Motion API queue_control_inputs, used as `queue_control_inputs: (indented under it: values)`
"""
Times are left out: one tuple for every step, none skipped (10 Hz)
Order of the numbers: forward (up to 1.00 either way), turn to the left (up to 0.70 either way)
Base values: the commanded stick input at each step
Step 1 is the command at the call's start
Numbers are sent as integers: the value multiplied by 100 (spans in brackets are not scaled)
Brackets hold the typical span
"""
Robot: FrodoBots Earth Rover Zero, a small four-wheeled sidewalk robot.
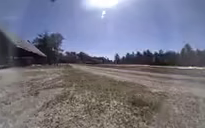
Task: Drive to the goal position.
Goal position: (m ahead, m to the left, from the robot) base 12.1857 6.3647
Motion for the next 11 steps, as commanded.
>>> queue_control_inputs:
  values:
    - [70,-4]
    - [70,0]
    - [70,-7]
    - [70,-24]
    - [70,-35]
    - [70,-22]
    - [70,-3]
    - [70,0]
    - [70,0]
    - [70,-35]
    - [70,-18]
